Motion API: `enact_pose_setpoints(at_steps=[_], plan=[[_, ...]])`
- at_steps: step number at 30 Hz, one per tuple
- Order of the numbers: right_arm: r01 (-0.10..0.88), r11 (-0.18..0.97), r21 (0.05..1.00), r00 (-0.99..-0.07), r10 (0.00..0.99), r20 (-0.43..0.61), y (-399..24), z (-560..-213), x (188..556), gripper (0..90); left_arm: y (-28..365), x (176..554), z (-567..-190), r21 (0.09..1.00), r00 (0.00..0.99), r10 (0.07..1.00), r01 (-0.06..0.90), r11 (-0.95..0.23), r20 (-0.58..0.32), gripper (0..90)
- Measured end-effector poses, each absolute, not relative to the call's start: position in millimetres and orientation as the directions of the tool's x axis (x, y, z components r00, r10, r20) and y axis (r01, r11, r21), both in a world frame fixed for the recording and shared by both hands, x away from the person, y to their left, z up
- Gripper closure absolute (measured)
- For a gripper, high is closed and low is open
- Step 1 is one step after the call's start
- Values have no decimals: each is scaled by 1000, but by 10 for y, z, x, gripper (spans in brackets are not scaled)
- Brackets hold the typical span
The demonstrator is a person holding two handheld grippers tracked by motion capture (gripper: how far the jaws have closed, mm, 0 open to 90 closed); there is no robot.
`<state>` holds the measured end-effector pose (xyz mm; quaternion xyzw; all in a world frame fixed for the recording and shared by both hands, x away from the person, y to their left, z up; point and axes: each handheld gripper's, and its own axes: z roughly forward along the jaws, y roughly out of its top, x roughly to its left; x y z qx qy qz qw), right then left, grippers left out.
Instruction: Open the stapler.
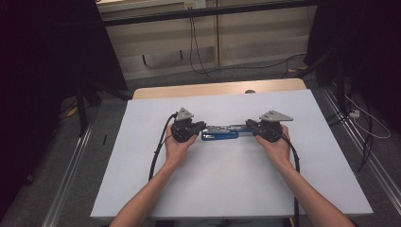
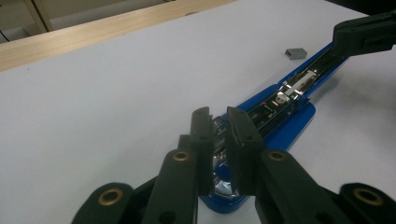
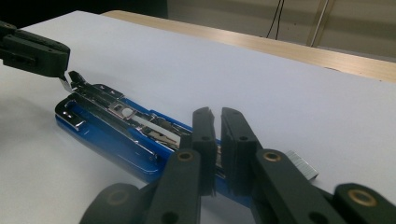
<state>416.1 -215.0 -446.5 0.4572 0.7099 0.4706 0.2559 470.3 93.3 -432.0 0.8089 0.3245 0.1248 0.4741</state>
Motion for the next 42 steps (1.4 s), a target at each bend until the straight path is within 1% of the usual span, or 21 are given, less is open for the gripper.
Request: enact_pose_setpoints(at_steps=[5,9,11,13,17,20,23,26,30,32,35,38,40,42], plan=[[407,127,905,-446,892,75,-2153,-4465,4154,793,961,4680,-4292,851,755,646,410,-329,-114,733],[396,123,910,-443,894,72,-2167,-4445,4143,751,973,4652,-4277,857,751,652,399,-326,-101,620],[388,123,913,-432,900,62,-2173,-4440,4137,689,975,4633,-4270,859,751,653,394,-327,-96,584],[386,118,915,-429,901,65,-2183,-4439,4135,667,971,4617,-4262,860,748,657,393,-325,-93,517],[383,102,918,-414,908,71,-2190,-4433,4131,536,977,4599,-4245,867,742,665,382,-320,-82,407],[380,105,919,-409,910,65,-2184,-4435,4131,428,982,4583,-4243,863,724,684,397,-311,-86,312],[382,101,919,-401,913,67,-2184,-4432,4130,332,998,4569,-4242,858,708,698,419,-298,-104,262],[395,83,915,-375,924,78,-2198,-4441,4137,209,1017,4557,-4216,864,705,705,402,-303,-80,180],[396,62,916,-368,925,97,-2219,-4439,4136,128,1037,4553,-4202,872,707,701,395,-289,-88,75],[386,60,921,-385,917,101,-2213,-4425,4135,104,1051,4552,-4209,874,704,703,399,-277,-98,65],[377,71,924,-403,910,95,-2196,-4400,4129,60,1086,4548,-4224,873,719,688,391,-290,-94,47],[362,70,930,-416,905,93,-2189,-4379,4124,51,1109,4531,-4231,870,722,681,406,-278,-119,46],[368,44,929,-419,899,124,-2184,-4374,4124,56,1120,4521,-4230,873,735,668,395,-287,-113,46],[364,58,929,-422,900,109,-2181,-4381,4129,55,1134,4509,-4222,879,748,655,379,-290,-106,46]])
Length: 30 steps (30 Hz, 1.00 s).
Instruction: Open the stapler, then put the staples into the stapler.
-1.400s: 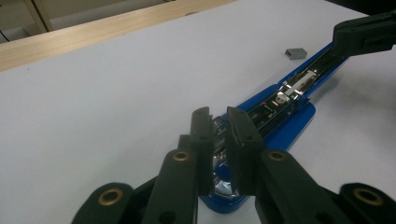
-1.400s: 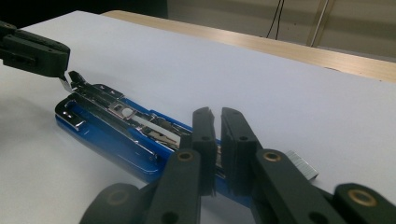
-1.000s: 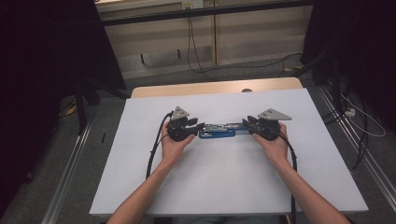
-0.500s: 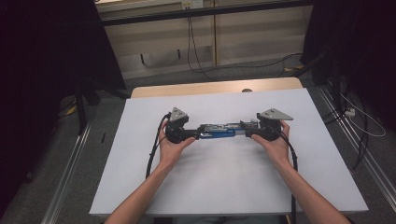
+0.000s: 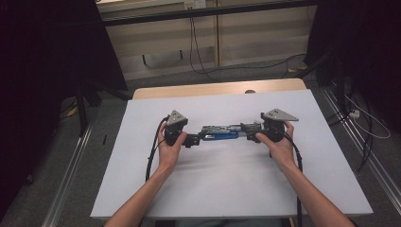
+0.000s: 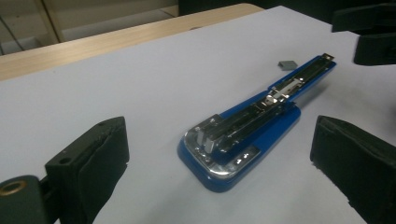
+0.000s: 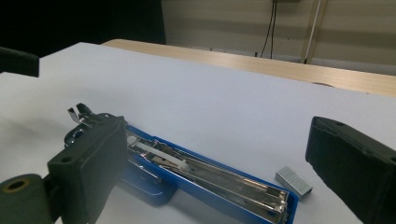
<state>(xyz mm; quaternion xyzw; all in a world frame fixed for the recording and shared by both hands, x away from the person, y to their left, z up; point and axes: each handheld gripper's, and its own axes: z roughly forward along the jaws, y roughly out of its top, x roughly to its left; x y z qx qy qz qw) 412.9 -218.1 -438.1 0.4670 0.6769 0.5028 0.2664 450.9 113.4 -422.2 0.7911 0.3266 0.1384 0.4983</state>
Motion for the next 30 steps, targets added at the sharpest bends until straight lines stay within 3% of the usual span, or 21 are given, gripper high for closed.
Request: enact_pose_setpoints(at_steps=[11,30], plan=[[358,67,931,-414,905,94,-2231,-4346,4087,62,1303,4399,-4181,881,692,717,385,-275,-79,52],[381,103,919,-449,889,87,-2261,-4317,4116,91,1701,3998,-4218,893,679,732,366,-264,-62,51]])
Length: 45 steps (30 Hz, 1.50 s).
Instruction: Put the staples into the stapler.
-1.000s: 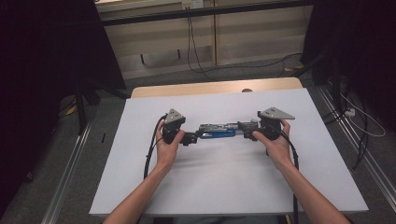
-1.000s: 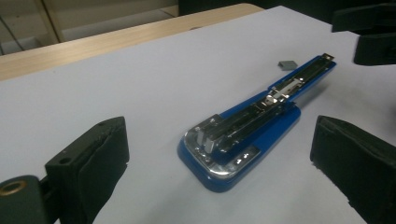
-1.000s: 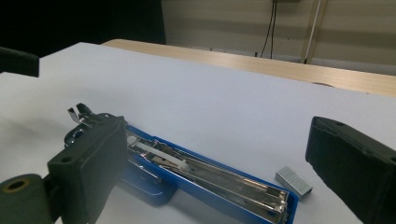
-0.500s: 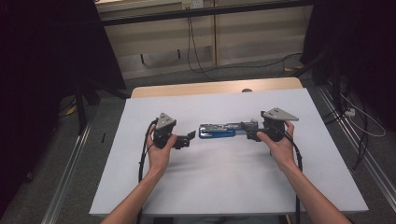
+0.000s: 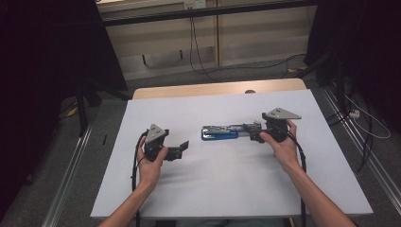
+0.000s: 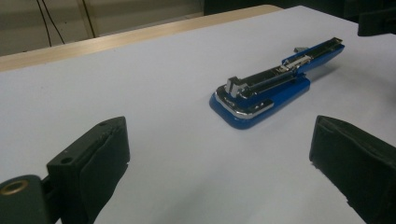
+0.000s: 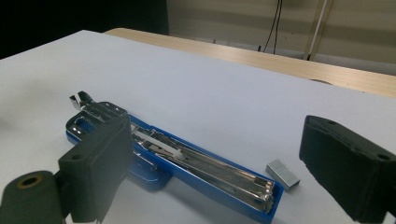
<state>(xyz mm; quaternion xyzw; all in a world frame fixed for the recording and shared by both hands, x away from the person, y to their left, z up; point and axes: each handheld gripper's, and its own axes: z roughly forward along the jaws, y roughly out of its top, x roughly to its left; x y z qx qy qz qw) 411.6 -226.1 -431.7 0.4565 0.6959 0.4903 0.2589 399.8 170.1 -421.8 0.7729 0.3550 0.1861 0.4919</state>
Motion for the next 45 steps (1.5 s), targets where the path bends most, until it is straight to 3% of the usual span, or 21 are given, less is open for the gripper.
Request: enact_pose_setpoints(at_steps=[6,19,28,34,45], plan=[[399,114,910,-447,890,85,-2263,-4296,4144,99,1777,3861,-4204,891,659,752,358,-278,-30,52],[477,159,864,-472,876,99,-2385,-4150,4227,116,2032,3538,-4178,902,649,757,366,-228,-72,65],[487,143,862,-445,889,104,-2485,-4137,4363,73,2187,3324,-4200,900,636,769,368,-232,-61,65],[493,170,854,-438,896,74,-2492,-4121,4428,98,2165,3155,-4204,900,644,764,358,-247,-46,64],[564,186,805,-458,881,117,-2495,-4137,4606,90,2167,3273,-4224,895,648,759,372,-245,-61,54]])
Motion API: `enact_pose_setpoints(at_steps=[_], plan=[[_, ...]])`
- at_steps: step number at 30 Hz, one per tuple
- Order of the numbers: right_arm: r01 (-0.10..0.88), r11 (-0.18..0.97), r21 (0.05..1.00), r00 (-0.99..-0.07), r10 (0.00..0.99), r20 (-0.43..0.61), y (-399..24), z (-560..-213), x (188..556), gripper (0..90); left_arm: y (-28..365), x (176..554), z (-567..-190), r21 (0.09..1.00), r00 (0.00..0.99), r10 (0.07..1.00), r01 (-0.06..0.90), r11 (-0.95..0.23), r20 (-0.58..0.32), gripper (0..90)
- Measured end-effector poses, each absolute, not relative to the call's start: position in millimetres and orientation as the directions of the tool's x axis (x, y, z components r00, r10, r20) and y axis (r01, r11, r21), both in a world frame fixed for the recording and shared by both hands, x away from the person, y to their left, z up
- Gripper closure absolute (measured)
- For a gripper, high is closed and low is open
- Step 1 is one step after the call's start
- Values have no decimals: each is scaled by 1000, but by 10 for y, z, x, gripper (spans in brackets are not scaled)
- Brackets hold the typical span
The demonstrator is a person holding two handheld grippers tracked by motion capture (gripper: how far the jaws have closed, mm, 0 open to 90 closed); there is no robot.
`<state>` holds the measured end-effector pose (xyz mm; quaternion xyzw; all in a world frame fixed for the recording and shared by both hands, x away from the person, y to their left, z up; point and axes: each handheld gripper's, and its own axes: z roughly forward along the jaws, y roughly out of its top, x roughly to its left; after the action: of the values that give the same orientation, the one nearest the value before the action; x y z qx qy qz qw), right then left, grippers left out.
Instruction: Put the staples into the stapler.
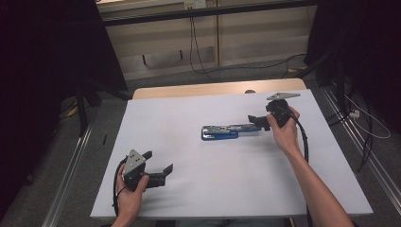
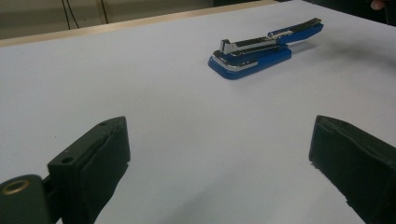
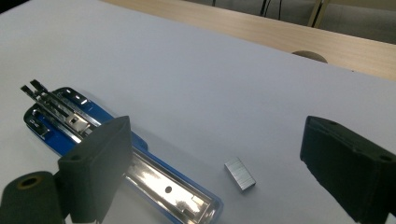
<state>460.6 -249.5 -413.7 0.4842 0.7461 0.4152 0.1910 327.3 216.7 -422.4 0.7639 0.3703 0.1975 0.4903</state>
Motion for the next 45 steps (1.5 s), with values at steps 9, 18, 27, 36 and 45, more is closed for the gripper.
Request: enact_pose_setpoints(at_steps=[9,18,27,36,45], plan=[[572,270,775,-535,838,103,-2476,-4086,4769,54,2159,3249,-4214,894,660,749,369,-256,-58,54],[596,310,741,-537,839,81,-2514,-4090,4875,103,2152,3235,-4200,894,670,741,358,-268,-46,54],[639,332,694,-502,864,48,-2631,-4070,5007,165,2146,3253,-4215,891,669,741,366,-270,-51,53],[679,381,628,-523,851,49,-2642,-4180,5128,217,2147,3267,-4227,883,663,746,380,-274,-53,51],[677,461,574,-583,812,36,-2584,-4157,5233,392,2163,3270,-4239,879,654,752,402,-256,-80,41]])
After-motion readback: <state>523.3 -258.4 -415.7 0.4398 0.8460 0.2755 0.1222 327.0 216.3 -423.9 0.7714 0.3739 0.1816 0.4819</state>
